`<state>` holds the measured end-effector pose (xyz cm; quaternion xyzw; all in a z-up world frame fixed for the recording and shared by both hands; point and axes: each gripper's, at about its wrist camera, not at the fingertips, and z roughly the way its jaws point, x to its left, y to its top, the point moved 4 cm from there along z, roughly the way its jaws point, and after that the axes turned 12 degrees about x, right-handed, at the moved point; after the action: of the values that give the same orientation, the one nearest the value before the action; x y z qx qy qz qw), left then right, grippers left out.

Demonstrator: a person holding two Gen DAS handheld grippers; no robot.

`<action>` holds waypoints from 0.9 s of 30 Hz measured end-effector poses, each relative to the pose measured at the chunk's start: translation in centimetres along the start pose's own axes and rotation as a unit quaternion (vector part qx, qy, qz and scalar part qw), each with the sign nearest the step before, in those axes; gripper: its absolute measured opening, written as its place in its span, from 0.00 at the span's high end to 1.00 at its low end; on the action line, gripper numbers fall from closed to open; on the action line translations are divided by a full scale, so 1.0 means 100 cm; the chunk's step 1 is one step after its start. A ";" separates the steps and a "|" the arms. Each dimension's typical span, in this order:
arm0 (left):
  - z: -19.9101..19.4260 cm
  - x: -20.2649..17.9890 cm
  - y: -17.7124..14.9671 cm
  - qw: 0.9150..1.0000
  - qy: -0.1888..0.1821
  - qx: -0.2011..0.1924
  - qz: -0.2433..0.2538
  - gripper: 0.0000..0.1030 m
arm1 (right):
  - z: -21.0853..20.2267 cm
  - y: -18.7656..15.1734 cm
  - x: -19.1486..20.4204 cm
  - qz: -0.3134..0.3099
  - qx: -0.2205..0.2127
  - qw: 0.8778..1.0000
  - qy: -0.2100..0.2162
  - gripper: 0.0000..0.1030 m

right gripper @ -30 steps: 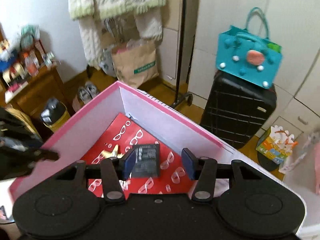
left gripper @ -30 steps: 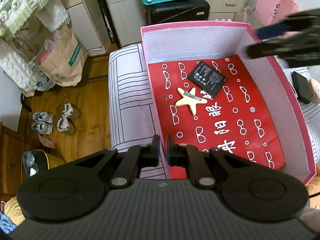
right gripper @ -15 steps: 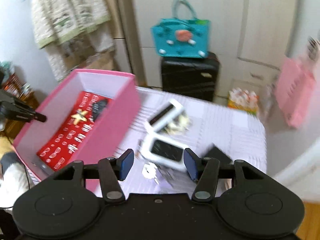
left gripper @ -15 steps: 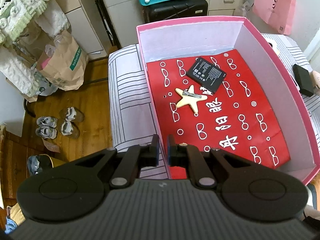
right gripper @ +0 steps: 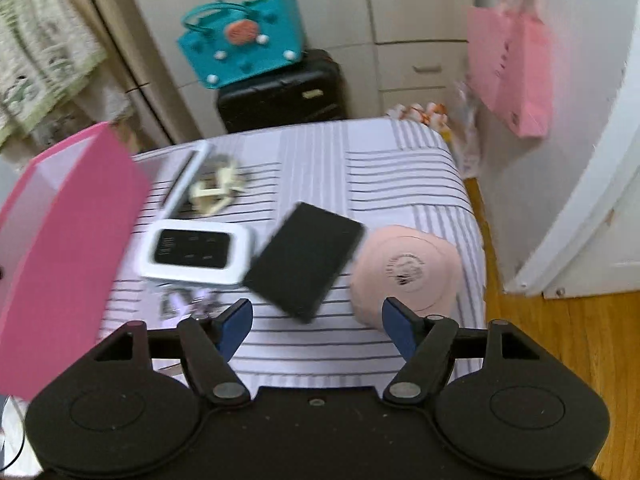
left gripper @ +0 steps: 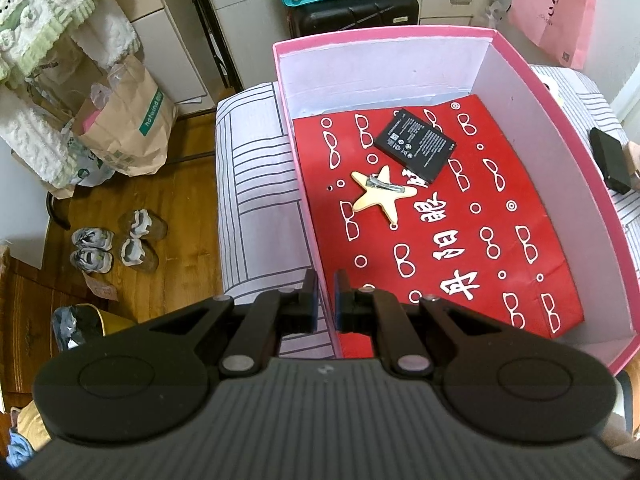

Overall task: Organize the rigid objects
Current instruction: 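Grasp the black power bank with the right gripper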

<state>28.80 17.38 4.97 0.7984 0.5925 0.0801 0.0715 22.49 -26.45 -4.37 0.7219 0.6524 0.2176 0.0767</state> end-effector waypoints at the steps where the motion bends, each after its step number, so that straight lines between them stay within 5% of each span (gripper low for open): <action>1: 0.000 0.000 0.000 1.000 0.000 -0.001 0.001 0.94 | 0.004 0.002 -0.004 0.008 0.002 1.000 0.000 0.26; 13: 0.001 0.000 -0.002 1.000 0.004 -0.003 0.006 0.94 | 0.004 0.015 0.017 -0.012 -0.014 0.999 0.037 0.27; 18: 0.001 0.000 -0.002 1.000 0.002 -0.003 0.006 0.94 | 0.020 0.020 0.026 -0.009 0.025 0.999 0.037 0.40; 27: 0.001 0.001 -0.001 1.000 -0.003 -0.002 0.008 0.93 | 0.044 0.033 0.030 0.013 0.052 0.999 0.007 0.31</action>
<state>28.73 17.54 4.87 0.8029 0.5862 0.0796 0.0739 27.44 -23.22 -6.32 0.7320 0.6537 0.1894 0.0314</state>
